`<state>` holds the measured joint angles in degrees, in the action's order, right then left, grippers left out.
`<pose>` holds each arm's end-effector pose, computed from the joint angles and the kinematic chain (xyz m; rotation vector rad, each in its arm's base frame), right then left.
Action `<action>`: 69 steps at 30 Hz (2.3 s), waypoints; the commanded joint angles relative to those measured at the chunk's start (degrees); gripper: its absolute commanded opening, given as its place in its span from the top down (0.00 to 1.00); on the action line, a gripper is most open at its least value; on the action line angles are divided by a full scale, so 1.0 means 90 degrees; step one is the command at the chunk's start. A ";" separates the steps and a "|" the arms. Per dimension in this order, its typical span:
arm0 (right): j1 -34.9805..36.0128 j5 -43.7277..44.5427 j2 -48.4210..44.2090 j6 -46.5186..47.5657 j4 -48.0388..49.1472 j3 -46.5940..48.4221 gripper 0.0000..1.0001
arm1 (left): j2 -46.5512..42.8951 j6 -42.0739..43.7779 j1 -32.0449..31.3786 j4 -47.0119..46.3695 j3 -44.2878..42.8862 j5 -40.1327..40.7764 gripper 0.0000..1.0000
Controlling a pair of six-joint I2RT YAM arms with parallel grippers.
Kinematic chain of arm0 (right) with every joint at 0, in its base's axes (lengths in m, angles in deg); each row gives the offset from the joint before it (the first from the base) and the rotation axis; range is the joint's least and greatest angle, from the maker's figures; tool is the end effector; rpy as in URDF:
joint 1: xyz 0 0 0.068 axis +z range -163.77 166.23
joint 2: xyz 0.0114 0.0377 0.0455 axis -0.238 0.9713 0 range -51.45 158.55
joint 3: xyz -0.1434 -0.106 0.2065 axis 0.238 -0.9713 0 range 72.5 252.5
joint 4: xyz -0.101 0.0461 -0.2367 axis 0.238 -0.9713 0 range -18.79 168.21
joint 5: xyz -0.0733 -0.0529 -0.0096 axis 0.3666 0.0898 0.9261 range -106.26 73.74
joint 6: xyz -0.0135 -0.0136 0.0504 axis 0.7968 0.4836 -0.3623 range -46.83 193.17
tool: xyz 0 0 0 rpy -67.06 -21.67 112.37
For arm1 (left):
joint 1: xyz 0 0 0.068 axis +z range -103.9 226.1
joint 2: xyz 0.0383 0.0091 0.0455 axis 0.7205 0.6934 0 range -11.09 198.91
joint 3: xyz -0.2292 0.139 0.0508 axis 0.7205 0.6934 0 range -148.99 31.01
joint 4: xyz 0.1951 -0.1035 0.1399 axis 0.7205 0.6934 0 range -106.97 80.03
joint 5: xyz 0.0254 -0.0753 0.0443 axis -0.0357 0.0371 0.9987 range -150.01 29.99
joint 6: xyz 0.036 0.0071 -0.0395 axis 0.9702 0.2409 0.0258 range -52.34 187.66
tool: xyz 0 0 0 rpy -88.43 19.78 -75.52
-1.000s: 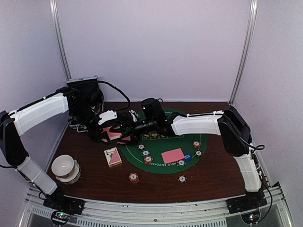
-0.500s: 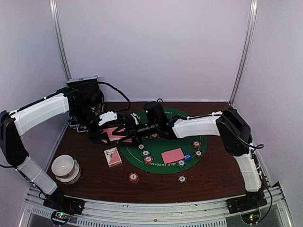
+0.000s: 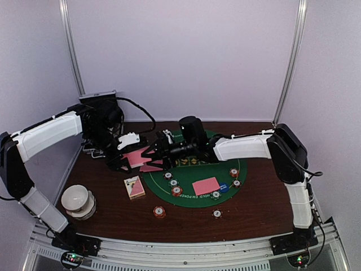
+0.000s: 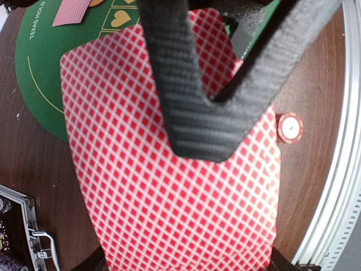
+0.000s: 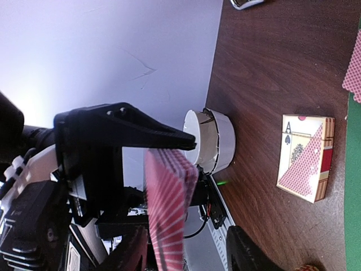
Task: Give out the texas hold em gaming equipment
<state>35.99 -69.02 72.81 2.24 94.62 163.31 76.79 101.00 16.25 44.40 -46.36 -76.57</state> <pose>0.2998 0.3980 0.2186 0.3882 -2.3085 -1.9514 0.2515 -0.1560 0.2889 1.5178 2.3439 -0.3925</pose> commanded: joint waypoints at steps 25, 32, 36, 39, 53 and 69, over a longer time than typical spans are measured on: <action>-0.0292 -0.0004 -0.0562 0.0463 -0.0627 0.0016 0.70 | -0.0183 0.0001 -0.0004 -0.0224 0.0041 -0.0129 1.00; -0.0326 -0.0047 -0.0633 0.0334 -0.0448 -0.0003 0.81 | -0.0179 0.0004 -0.0004 -0.0225 0.0060 -0.0119 1.00; -0.0350 -0.0092 -0.0691 0.0140 -0.0179 -0.0098 0.86 | -0.0171 0.0006 -0.0004 -0.0225 0.0060 -0.0123 1.00; -0.0376 -0.0075 -0.0779 0.0108 -0.0131 -0.0170 0.90 | -0.0172 -0.0001 -0.0002 -0.0226 0.0054 -0.0123 1.00; -0.0478 -0.0038 -0.1077 0.0698 -0.0804 -0.0188 1.00 | -0.0211 -0.0004 -0.0002 -0.0221 0.0070 -0.0123 1.00; -0.1056 0.1809 -0.1954 0.5763 -0.5721 0.1077 1.00 | -0.0220 -0.0089 0.0077 -0.0199 0.0197 0.0012 1.00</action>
<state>27.14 -64.21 58.63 32.90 60.74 167.57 76.52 100.93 16.29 44.35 -45.09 -76.44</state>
